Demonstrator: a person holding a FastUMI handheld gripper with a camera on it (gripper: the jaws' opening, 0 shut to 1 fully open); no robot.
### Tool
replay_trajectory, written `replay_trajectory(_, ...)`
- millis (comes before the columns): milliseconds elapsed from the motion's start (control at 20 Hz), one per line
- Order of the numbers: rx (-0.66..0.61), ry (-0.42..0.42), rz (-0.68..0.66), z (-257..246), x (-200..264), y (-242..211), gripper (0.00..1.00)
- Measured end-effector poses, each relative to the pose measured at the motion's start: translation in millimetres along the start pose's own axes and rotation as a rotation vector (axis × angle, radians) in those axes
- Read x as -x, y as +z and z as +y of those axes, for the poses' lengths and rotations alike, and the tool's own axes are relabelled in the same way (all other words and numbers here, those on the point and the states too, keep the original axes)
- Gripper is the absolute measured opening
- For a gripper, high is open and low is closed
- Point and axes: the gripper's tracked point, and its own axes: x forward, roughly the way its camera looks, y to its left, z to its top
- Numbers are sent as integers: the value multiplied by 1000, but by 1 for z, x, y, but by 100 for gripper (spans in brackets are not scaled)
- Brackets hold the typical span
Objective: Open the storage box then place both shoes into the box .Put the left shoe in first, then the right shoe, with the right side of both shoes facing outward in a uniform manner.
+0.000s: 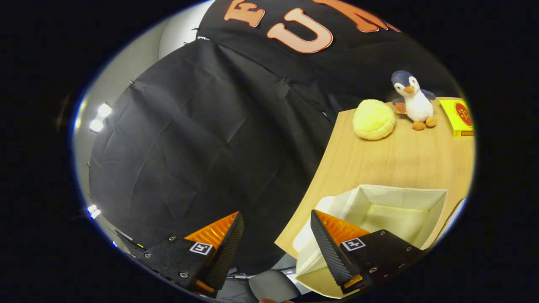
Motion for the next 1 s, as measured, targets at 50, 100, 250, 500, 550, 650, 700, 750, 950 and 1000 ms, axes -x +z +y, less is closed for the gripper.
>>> replay_trajectory(50, 9, -23, -6, -11, 7, -1, 95)
replay_trajectory(100, 19, -50, -9, -22, 16, -3, 95)
replay_trajectory(250, 25, -130, -21, -56, 40, -5, 96)
replay_trajectory(500, -31, -228, -63, -108, 86, -8, 96)
replay_trajectory(550, -33, -262, -71, -123, 97, -9, 96)
replay_trajectory(650, -22, -350, -74, -157, 120, -18, 96)
replay_trajectory(700, -11, -398, -69, -174, 132, -25, 96)
replay_trajectory(750, -2, -445, -61, -191, 142, -32, 96)
replay_trajectory(950, 4, -591, 1, -251, 180, -73, 93)
replay_trajectory(1000, 1, -622, 22, -263, 189, -85, 92)
